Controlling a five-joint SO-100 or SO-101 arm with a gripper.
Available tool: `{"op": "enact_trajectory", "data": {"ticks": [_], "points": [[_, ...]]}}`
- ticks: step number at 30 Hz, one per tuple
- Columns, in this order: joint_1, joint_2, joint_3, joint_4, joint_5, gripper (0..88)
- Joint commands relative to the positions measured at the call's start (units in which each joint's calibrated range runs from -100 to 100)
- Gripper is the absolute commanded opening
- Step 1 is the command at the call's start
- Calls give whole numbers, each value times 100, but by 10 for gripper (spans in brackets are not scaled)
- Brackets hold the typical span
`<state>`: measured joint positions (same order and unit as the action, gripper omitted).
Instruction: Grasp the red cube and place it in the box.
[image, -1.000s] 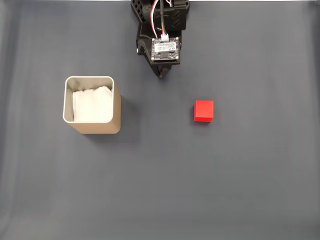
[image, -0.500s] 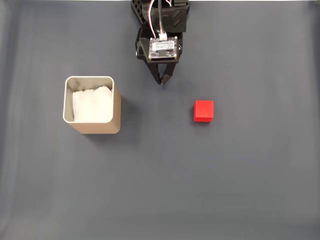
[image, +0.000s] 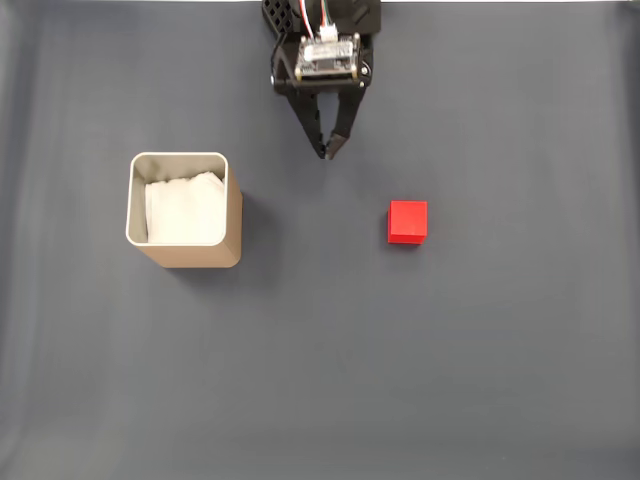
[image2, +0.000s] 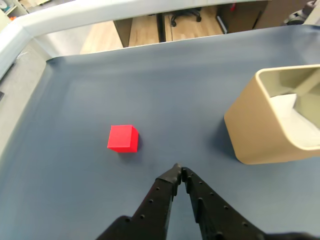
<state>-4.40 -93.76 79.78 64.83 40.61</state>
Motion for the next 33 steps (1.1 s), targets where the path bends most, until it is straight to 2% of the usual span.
{"op": "enact_trajectory", "data": {"ticks": [1, 19, 33], "points": [[-61, 518, -777, 95, -49, 2], [-1410, 2734, -3521, 1622, -249, 2], [-1949, 4361, -4979, 1942, -454, 2]]}}
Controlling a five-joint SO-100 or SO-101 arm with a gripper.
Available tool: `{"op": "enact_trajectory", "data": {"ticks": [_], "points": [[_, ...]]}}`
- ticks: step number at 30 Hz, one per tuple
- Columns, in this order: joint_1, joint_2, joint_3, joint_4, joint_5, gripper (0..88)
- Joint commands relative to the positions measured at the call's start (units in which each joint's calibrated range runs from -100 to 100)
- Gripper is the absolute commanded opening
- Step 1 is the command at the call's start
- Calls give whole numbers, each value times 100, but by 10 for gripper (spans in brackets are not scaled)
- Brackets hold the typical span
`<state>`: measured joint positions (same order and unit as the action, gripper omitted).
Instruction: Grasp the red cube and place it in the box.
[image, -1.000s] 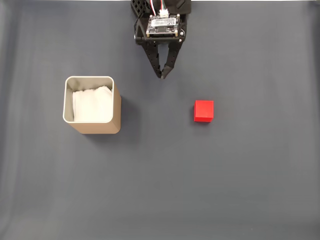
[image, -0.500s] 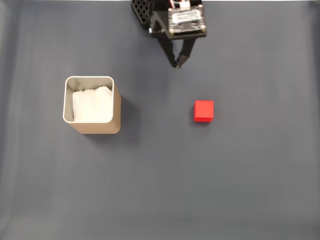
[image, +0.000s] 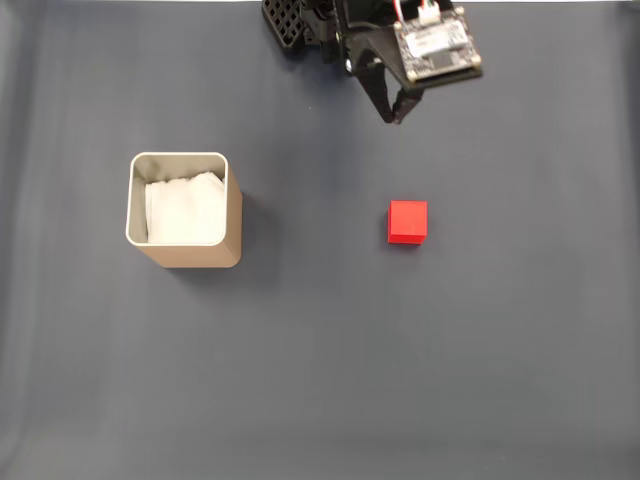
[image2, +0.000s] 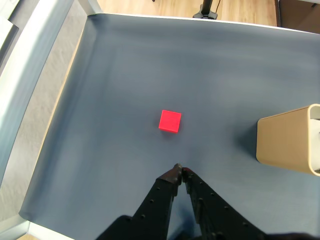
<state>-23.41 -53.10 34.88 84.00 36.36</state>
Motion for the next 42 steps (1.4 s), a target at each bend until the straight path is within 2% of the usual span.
{"op": "enact_trajectory", "data": {"ticks": [1, 11, 20, 42], "points": [[-48, 416, -589, 8, -39, 3], [-5, 1428, -1309, -148, -195, 56], [179, 1705, -1218, -566, -440, 211], [641, 909, 1006, -2183, -156, 309]]}}
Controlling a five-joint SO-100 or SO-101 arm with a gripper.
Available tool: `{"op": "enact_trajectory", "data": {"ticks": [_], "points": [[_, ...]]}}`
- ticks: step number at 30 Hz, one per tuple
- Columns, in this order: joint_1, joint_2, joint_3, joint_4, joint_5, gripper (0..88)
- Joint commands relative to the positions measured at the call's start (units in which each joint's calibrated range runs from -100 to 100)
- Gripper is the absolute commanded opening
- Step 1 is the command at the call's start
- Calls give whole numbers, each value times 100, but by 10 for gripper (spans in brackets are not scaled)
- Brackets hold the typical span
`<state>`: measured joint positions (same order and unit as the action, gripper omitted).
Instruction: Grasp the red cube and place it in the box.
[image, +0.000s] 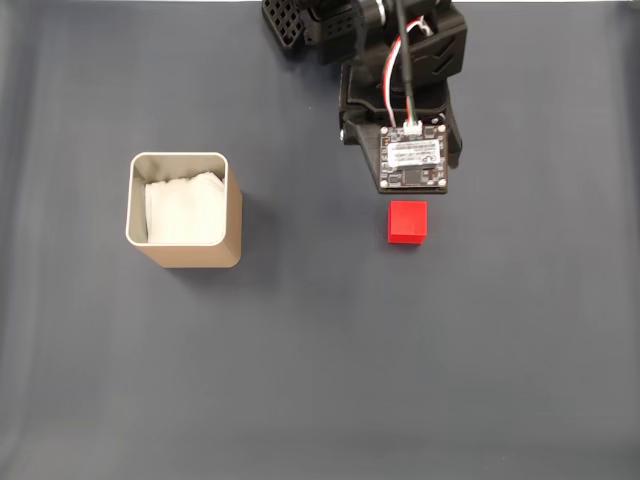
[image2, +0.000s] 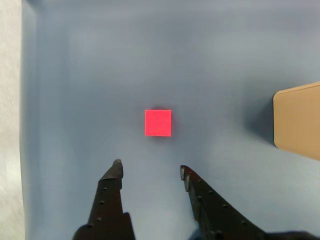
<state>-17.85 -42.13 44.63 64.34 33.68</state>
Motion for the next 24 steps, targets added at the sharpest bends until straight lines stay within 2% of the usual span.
{"op": "enact_trajectory", "data": {"ticks": [1, 4, 16, 24], "points": [[120, -196, 86, -299, 147, 312], [262, -101, 214, -767, 303, 333], [461, -14, 551, -1497, 606, 347], [482, -14, 888, -1957, 669, 348]]}}
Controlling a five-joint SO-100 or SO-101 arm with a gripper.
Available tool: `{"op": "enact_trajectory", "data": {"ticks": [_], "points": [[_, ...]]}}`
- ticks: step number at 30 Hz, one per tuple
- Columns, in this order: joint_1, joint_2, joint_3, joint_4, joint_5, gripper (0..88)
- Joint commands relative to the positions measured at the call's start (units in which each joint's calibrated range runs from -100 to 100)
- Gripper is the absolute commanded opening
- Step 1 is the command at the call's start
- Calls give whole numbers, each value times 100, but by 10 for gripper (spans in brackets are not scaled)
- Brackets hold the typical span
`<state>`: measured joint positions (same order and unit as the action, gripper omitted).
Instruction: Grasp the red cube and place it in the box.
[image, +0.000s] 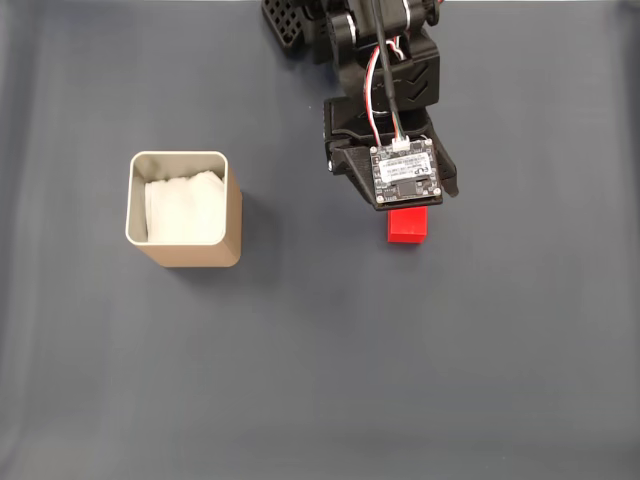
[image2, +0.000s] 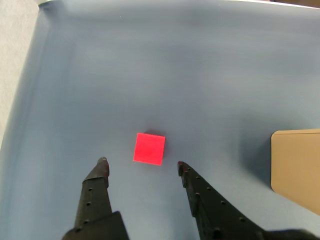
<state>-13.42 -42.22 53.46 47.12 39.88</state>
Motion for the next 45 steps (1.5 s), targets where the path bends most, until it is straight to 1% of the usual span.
{"op": "enact_trajectory", "data": {"ticks": [1, 15, 33, 45], "points": [[46, -6, 50, -300, 63, 349], [88, -6, 798, -1277, 127, 354], [3, 72, 1354, -1794, -29, 366], [-245, 168, 1473, -2057, -176, 367]]}}
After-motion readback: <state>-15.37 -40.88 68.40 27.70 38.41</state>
